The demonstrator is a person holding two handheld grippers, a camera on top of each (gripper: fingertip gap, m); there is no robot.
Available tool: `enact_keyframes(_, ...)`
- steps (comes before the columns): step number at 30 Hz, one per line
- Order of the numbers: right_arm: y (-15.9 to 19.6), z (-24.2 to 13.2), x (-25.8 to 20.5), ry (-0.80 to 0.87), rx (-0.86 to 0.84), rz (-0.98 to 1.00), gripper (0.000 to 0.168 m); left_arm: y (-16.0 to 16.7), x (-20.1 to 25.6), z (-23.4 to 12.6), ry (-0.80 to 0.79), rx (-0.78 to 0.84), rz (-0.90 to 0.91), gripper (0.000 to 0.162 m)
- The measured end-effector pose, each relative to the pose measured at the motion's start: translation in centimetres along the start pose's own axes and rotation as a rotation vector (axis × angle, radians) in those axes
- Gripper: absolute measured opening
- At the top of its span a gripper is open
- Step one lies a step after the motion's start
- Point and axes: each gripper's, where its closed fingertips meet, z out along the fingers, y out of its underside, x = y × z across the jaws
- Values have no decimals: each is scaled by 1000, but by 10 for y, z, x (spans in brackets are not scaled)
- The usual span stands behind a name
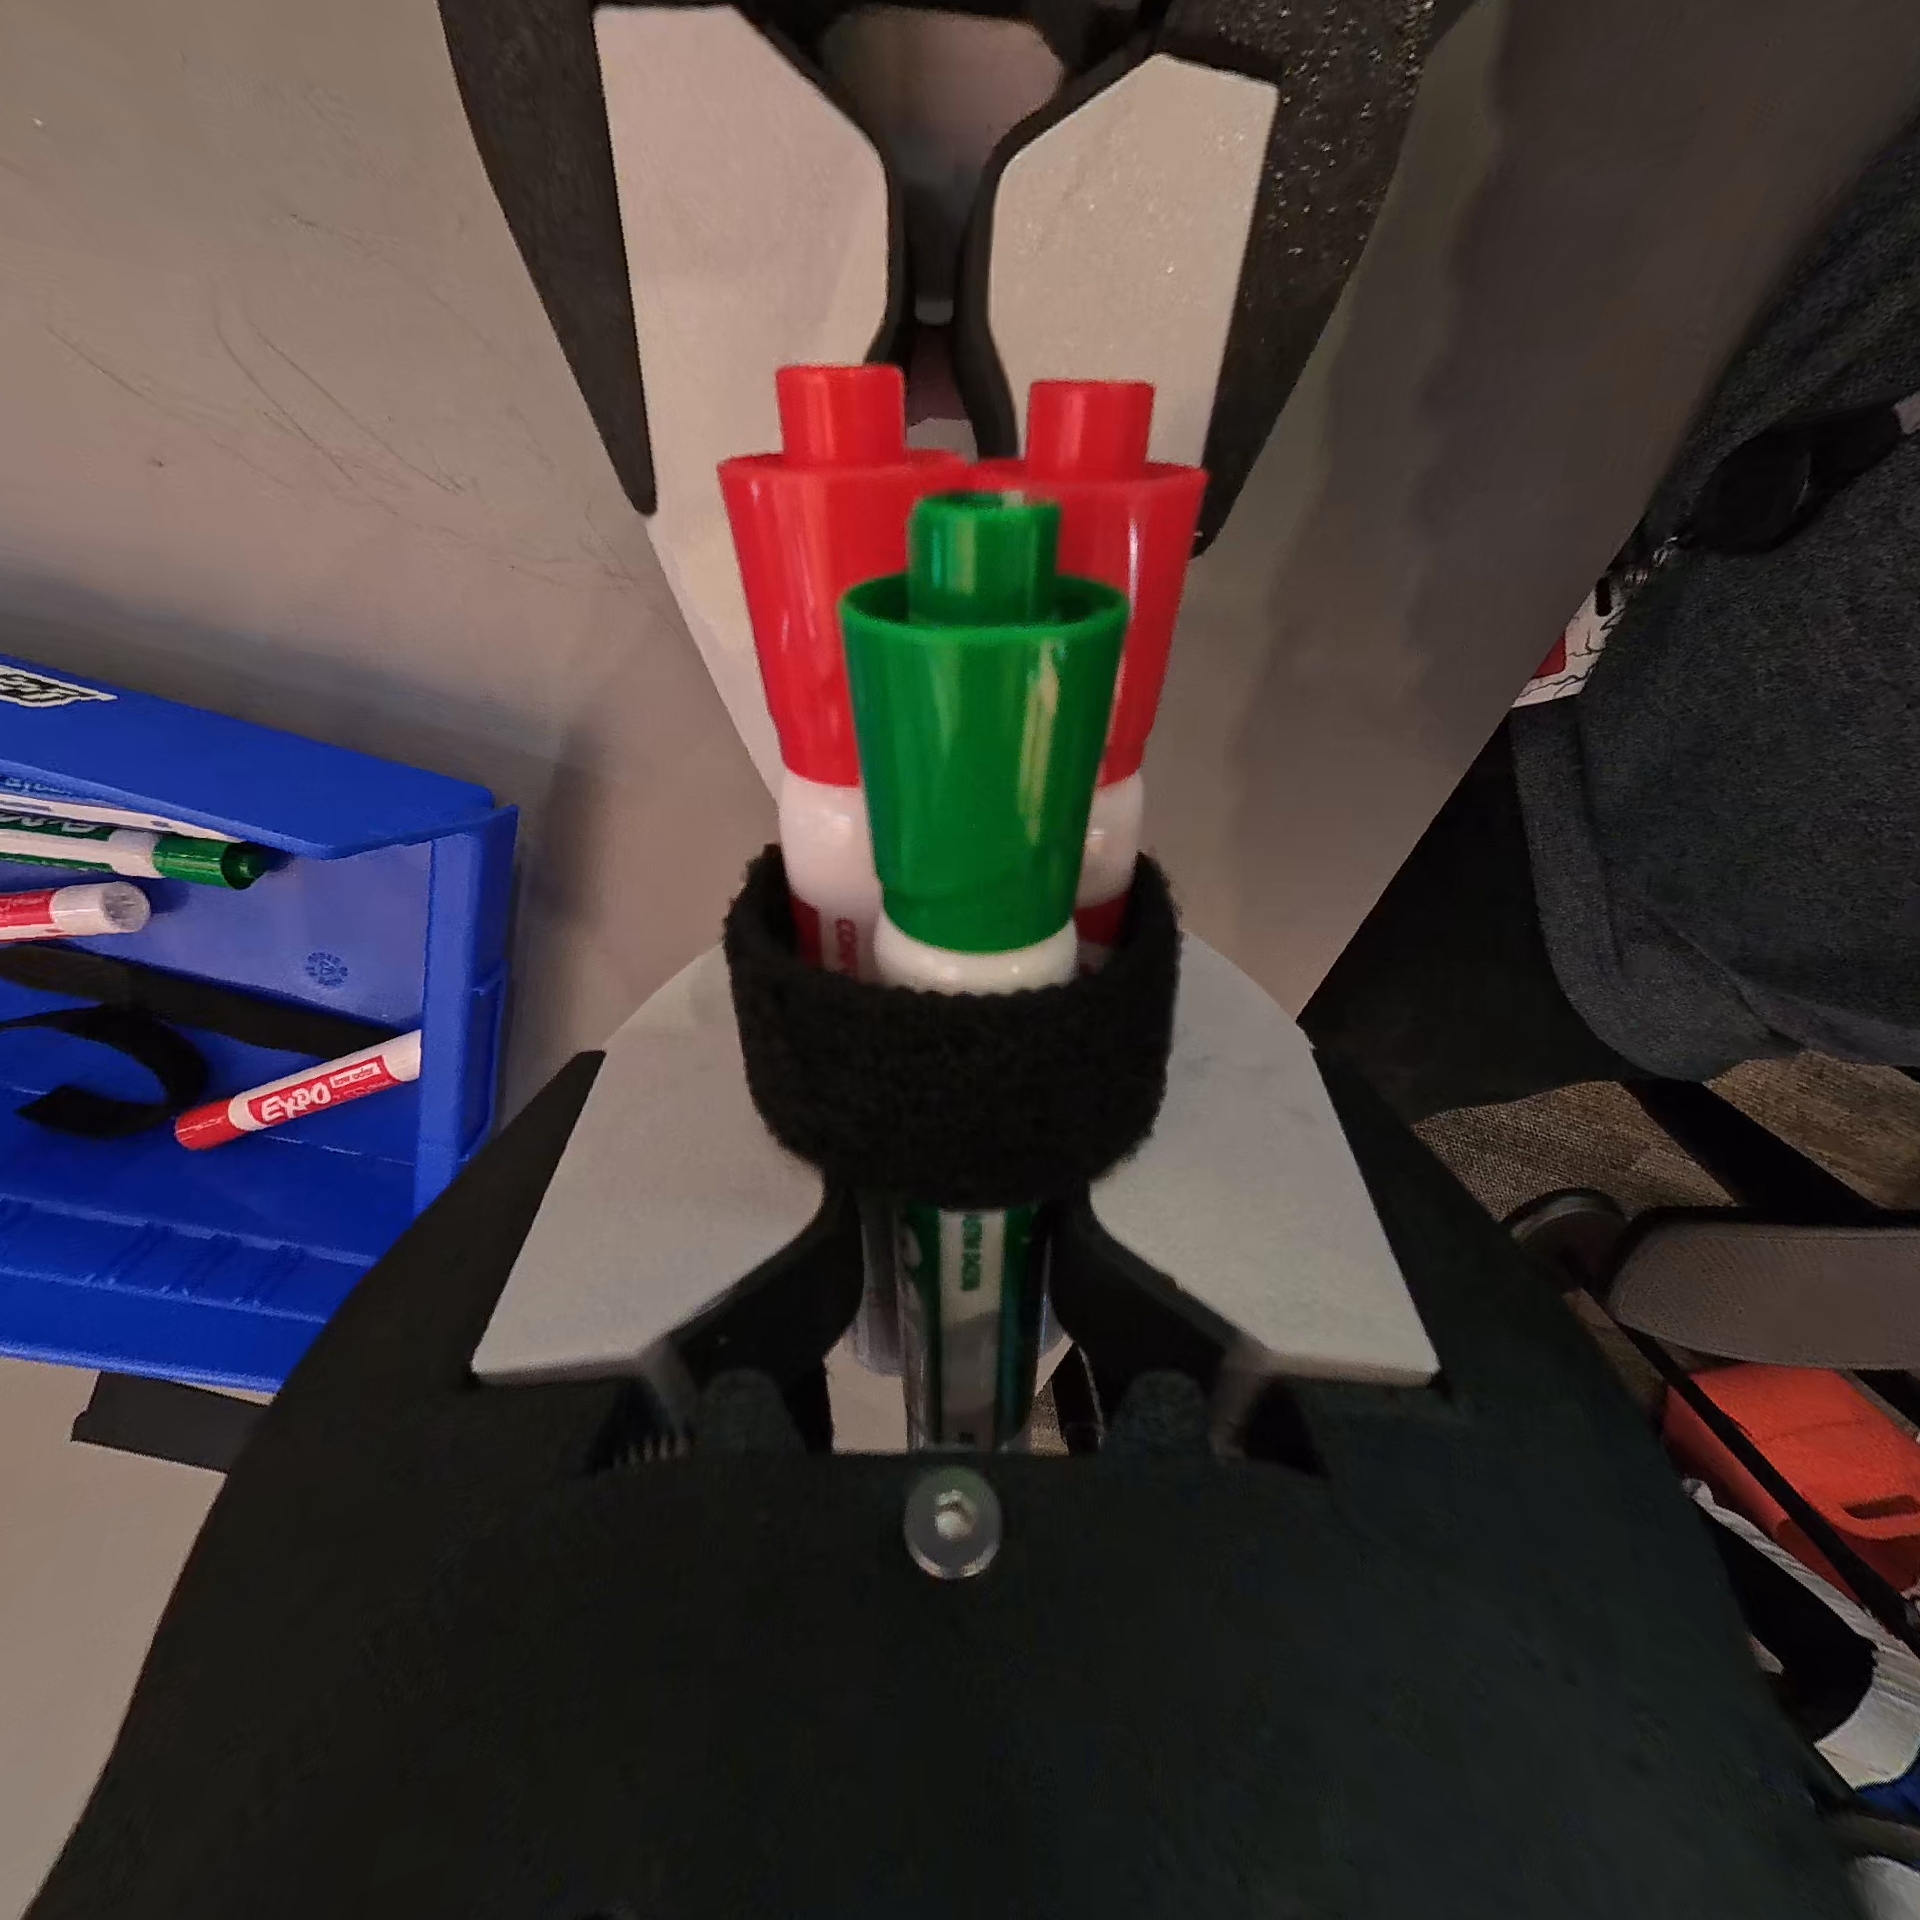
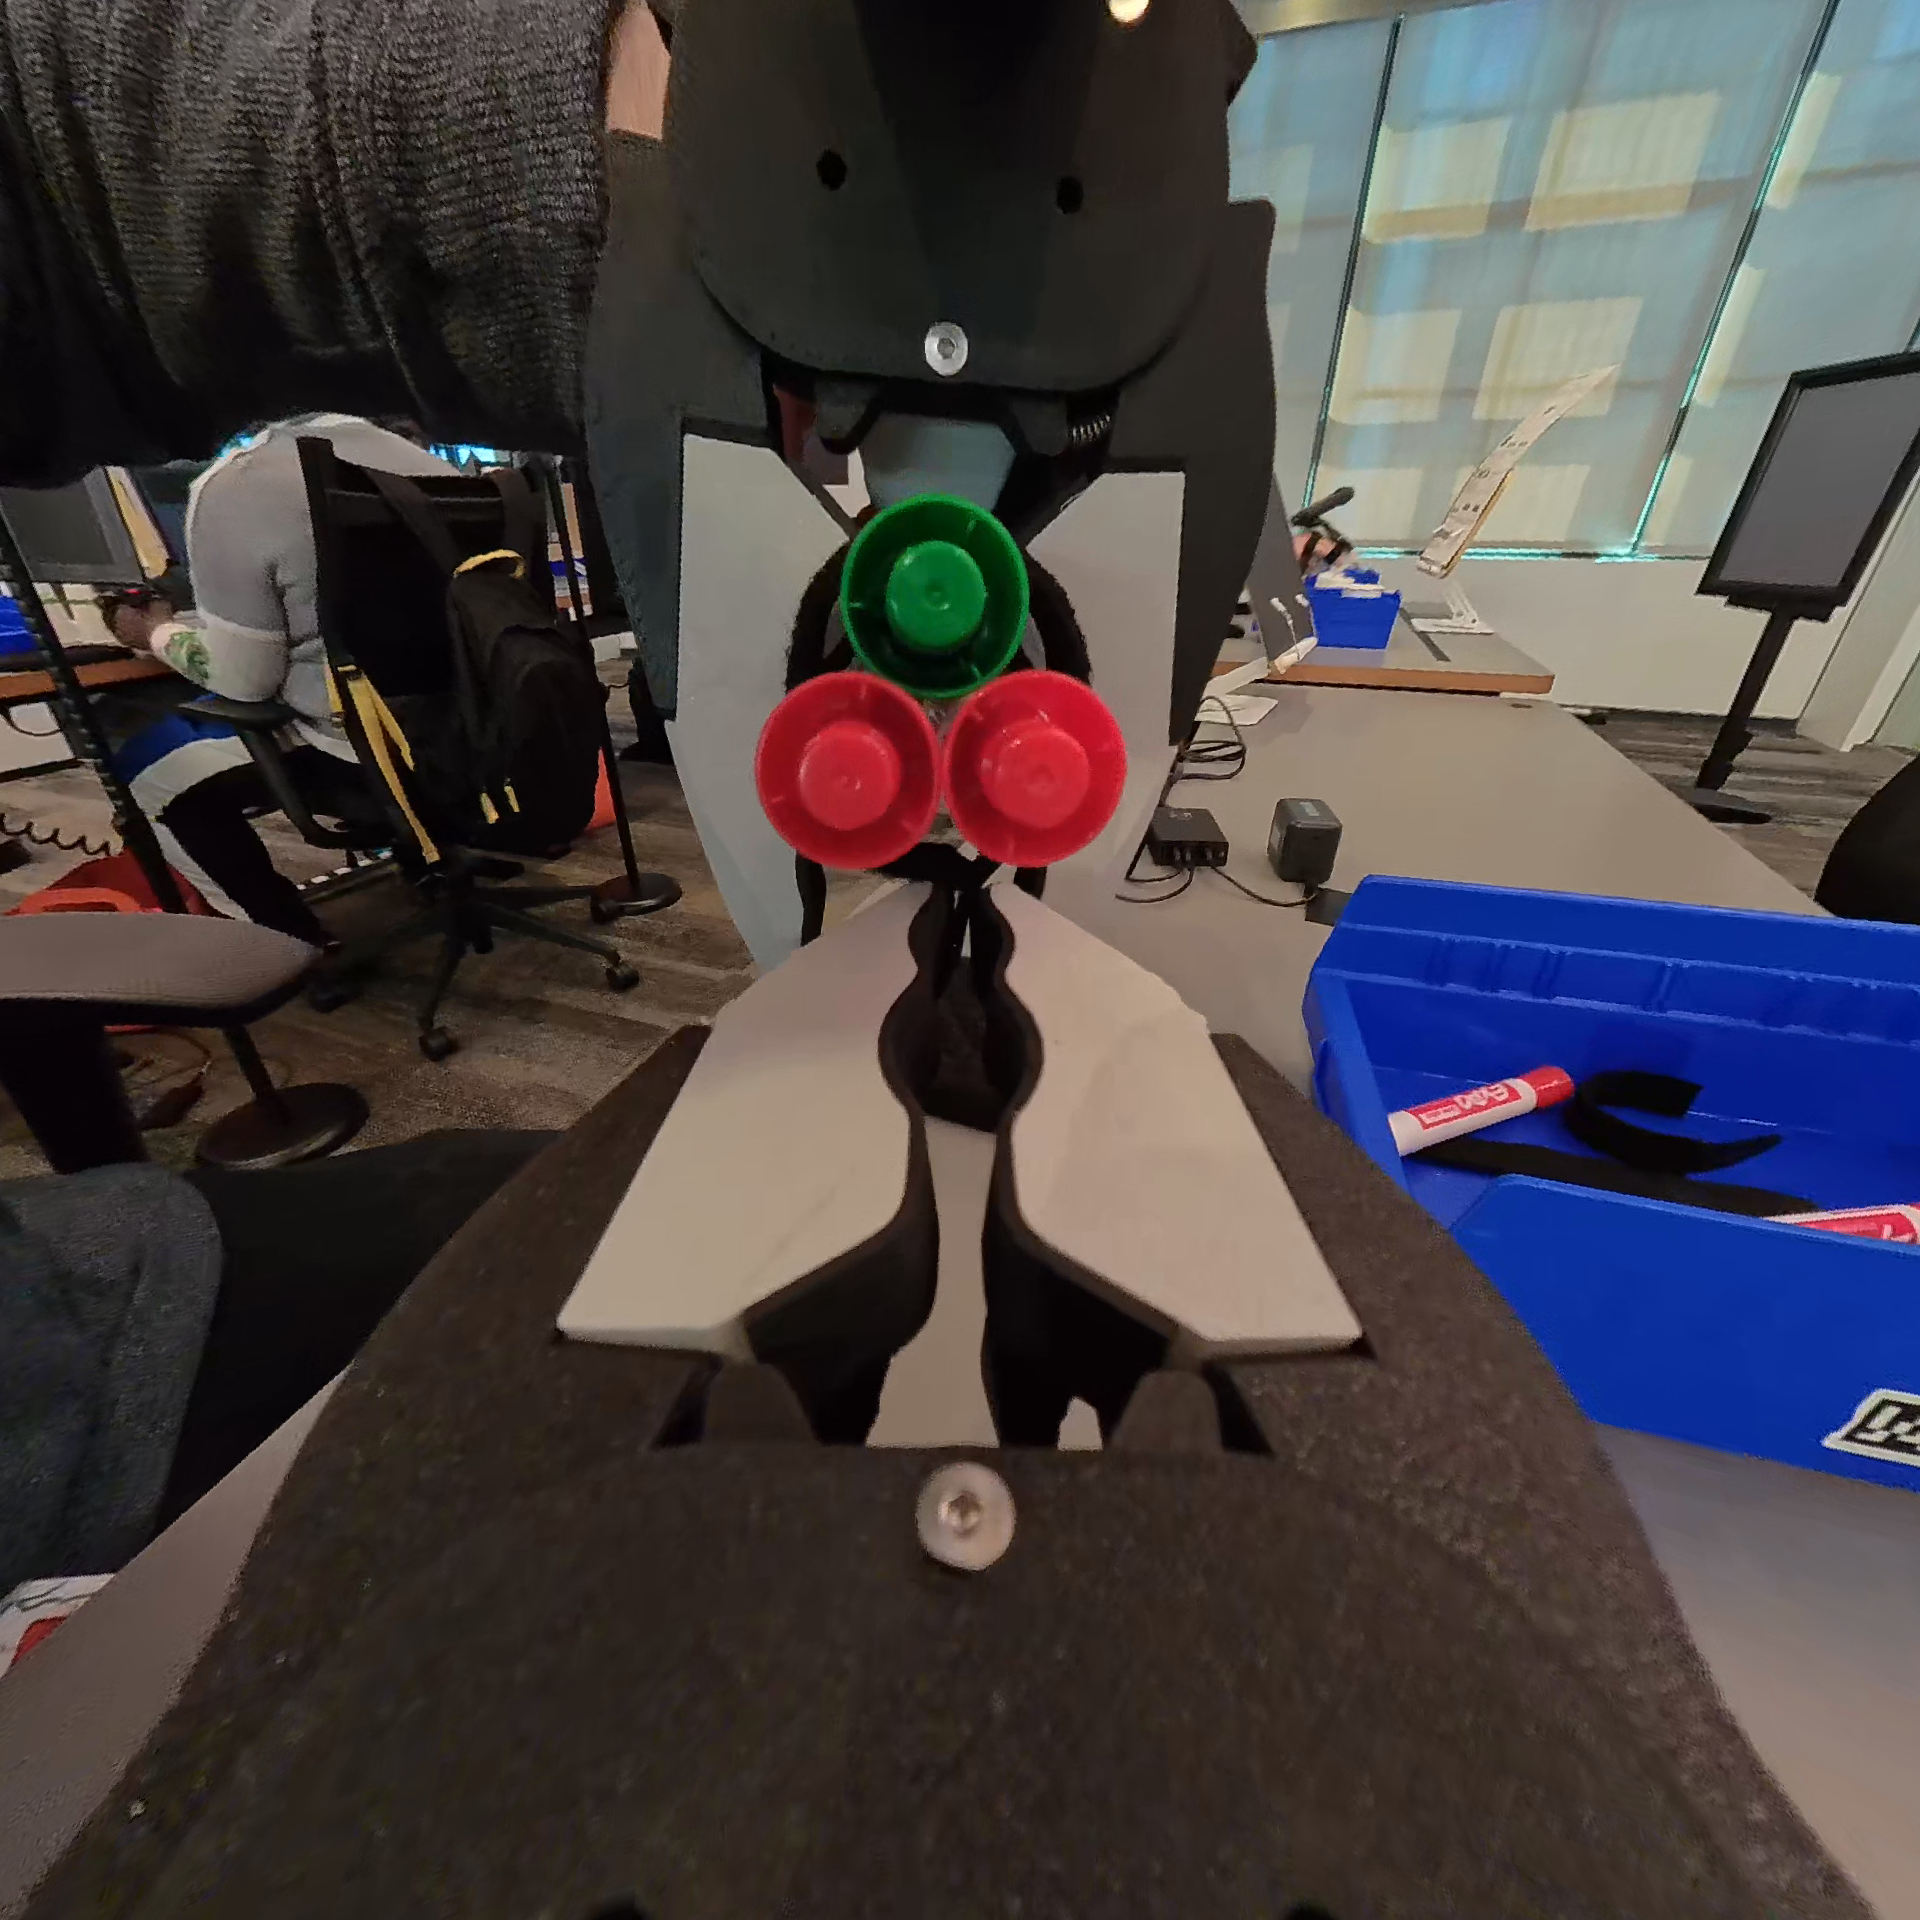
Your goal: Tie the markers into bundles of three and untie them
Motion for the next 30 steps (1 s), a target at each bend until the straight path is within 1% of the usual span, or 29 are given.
enact_keyframes(1, -1, 0, 0, 5, 5, -3, 3, 0, 0, 0, 8, 4, -6, 41)
enact_keyframes(3, -1, 0, 1, 8, 5, 1, 12, 1, 0, 1, 10, -2, -4, 41)
enact_keyframes(6, 1, 1, 1, 6, -2, 14, 16, 3, -2, 4, 13, -7, -9, 41)
enact_keyframes(8, 3, 1, 1, 8, -6, 5, 14, 2, -2, 4, 25, 4, -18, 41)
enact_keyframes(9, 4, 1, 1, 3, -10, 8, 11, 2, -2, 4, 22, 5, -20, 43)
enact_keyframes(13, 6, 1, 2, 0, -8, 27, 12, 1, -3, 4, 17, 6, -19, 43)
enact_keyframes(15, 6, 1, 1, -2, -7, 23, 4, 1, -4, 3, 14, 8, -21, 43)
enact_keyframes(20, 8, 1, 3, -2, -15, 33, 1, 2, -2, 6, 23, 12, -21, 43)
enact_keyframes(25, 10, 2, 3, -8, -15, 40, 4, 2, -2, 8, 28, 13, -22, 43)
enact_keyframes(30, 13, 2, 3, -24, -18, 62, 12, 3, -4, 8, 28, 15, -29, 43)
